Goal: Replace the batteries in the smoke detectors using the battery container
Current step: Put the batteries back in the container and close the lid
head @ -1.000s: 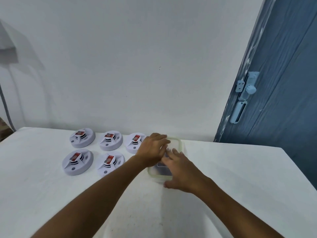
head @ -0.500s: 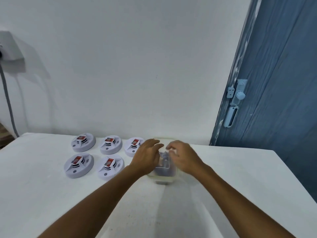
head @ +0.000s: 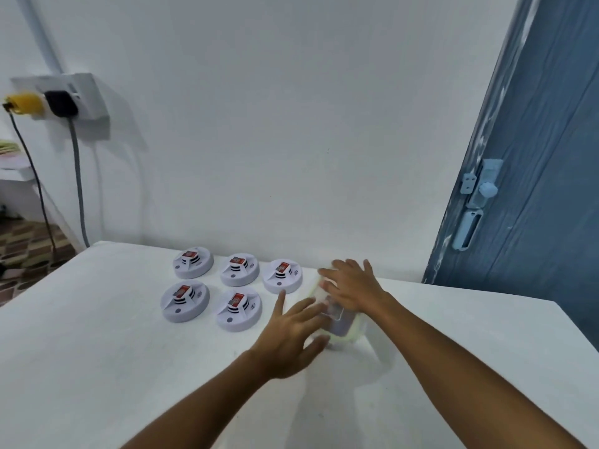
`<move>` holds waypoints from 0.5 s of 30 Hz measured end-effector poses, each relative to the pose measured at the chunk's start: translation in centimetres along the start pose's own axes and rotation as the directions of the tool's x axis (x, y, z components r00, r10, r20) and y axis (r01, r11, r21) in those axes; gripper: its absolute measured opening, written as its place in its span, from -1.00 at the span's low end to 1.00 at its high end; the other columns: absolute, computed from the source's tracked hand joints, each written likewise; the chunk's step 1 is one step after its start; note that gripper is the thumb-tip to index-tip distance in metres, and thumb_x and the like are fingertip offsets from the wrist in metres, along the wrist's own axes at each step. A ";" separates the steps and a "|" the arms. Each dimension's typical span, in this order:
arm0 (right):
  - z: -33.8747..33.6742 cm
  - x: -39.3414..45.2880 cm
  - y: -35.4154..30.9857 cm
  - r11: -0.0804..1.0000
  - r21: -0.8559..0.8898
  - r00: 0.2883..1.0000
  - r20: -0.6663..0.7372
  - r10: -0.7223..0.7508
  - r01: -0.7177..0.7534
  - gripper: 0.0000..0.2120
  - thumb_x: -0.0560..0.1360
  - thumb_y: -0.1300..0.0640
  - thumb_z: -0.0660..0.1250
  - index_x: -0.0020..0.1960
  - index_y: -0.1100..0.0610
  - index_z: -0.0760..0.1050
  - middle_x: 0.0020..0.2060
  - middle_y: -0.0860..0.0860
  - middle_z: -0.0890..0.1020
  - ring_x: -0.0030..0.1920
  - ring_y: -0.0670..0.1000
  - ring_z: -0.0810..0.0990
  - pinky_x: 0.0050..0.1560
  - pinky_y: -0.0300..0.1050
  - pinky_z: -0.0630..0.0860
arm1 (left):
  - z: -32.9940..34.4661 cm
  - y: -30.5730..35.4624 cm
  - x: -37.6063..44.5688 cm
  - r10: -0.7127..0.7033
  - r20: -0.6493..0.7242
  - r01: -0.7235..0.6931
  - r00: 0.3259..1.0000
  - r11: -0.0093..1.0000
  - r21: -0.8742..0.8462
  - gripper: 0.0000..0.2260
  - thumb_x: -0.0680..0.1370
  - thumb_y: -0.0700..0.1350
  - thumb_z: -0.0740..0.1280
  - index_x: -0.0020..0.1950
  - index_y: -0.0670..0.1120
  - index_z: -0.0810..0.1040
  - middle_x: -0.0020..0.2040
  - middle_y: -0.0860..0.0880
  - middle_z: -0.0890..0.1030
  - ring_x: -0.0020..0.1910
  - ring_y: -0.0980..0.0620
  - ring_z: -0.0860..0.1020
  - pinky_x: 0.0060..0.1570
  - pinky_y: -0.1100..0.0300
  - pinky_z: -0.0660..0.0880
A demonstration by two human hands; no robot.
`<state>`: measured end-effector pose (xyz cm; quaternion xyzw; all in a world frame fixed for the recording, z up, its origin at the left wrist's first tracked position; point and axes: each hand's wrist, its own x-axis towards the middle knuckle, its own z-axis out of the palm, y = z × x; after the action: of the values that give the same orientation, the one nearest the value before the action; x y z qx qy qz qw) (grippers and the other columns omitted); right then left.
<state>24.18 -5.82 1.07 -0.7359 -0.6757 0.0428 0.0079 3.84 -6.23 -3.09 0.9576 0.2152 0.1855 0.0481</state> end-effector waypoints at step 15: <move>-0.3 -6.4 2.3 0.976 0.084 0.978 0.083 0.193 -0.200 0.00 0.34 -0.55 -0.18 0.55 0.10 0.08 0.56 0.11 -0.18 0.55 0.19 -0.15 0.47 0.28 -0.05 | -1.4 -3.8 3.5 -0.122 0.199 0.143 0.972 0.985 -0.096 -0.22 0.29 0.52 0.18 0.38 0.11 0.43 0.48 0.13 0.33 0.51 0.00 0.19 0.44 0.02 0.19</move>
<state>25.99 -12.37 1.56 -0.7959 -0.5967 0.1018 0.0121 4.79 -1.26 -1.26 0.9503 0.2628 0.1002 0.1334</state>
